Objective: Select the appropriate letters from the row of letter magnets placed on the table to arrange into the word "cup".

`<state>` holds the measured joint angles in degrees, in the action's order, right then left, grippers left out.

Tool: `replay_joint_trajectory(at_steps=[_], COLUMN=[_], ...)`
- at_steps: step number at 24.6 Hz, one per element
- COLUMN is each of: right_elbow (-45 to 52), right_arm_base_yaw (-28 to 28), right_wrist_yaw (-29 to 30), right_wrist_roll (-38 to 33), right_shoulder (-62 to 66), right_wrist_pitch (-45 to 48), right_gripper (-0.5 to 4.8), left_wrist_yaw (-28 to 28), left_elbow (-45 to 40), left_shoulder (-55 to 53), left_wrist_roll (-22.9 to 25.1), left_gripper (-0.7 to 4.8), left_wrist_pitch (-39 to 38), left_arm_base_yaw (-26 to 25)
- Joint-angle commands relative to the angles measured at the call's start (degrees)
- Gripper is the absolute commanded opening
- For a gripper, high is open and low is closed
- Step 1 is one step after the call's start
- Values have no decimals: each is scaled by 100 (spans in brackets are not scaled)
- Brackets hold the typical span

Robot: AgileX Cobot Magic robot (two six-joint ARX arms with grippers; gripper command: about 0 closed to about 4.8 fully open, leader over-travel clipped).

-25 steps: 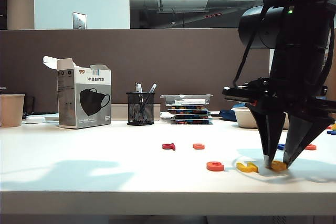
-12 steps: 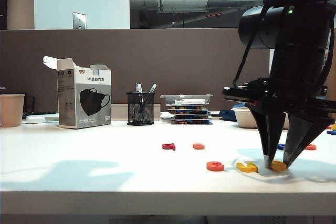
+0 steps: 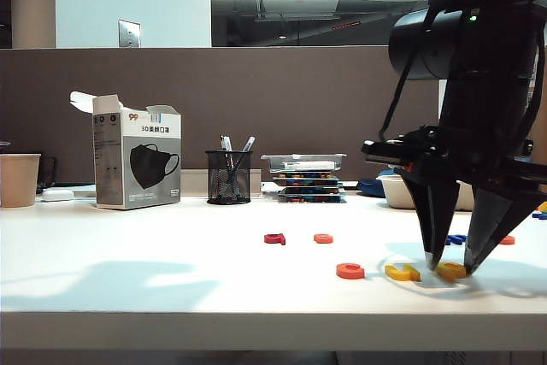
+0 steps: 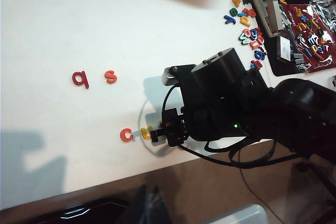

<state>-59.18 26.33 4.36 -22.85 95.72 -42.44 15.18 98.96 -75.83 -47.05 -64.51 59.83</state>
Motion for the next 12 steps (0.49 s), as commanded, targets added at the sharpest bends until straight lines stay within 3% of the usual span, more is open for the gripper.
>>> replay_joint_trajectory(at_steps=[1,4,12], right_elbow=[50,50,39], right_arm_base_yaw=[4,4,2], right_wrist_yaw=[-4,74,68], right_wrist_roll=[-9,-11,-9], right_shoulder=[42,42,37], right_wrist_pitch=[-144,-144,-131], right_gripper=[173,203,203], left_wrist_yaw=[24,24,24], left_elbow=[15,15,15], left_shoulder=[13,13,13], left_wrist_roll=[9,9,9], left_gripper=[-5,-5,-5], left_wrist_pitch=[31,31,33], left_arm_base_yaw=[2,2,2])
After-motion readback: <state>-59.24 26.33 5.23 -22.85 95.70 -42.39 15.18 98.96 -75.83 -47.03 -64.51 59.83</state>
